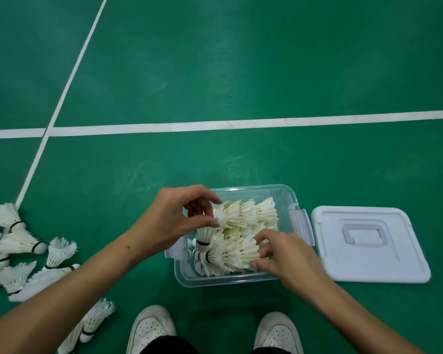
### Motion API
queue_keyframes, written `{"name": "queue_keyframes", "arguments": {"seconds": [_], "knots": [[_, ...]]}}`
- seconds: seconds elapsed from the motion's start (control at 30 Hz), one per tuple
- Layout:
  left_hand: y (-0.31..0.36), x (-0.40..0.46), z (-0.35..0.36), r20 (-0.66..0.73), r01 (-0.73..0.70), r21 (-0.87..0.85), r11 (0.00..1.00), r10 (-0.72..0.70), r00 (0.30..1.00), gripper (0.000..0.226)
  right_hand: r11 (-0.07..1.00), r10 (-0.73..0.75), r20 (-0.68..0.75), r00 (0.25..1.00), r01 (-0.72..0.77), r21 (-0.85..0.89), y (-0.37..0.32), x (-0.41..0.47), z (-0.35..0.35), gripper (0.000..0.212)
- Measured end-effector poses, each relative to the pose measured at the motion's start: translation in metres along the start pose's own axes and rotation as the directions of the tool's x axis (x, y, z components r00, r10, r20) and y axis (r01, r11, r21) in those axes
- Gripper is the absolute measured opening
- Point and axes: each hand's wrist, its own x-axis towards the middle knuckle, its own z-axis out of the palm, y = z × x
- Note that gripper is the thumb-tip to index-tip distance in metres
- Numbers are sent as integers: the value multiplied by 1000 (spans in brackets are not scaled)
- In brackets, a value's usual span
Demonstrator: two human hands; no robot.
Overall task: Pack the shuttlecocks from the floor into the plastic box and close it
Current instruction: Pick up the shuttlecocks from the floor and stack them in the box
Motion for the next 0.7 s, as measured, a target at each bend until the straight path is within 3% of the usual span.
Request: {"name": "queue_keyframes", "arguments": {"seconds": [0.2,0.3,0.43,0.57,0.7], "knots": [[6,4,14,78,-8,-25,1000,10,997,34,978,37,197,980,-76,196,1,7,-13,56],[9,9,18,111,-20,-52,998,26,993,39,937,25,220,975,-100,335,9,3,-26,57],[16,18,23,168,-13,-84,996,27,985,46,889,17,109,994,-64,453,14,-6,-48,53],[25,29,31,241,-18,-100,995,42,970,50,835,-43,-74,996,76,545,7,-12,-66,51],[33,39,37,244,-25,-132,991,57,968,51,862,-184,-163,969,239,448,-5,-12,-65,50]]}}
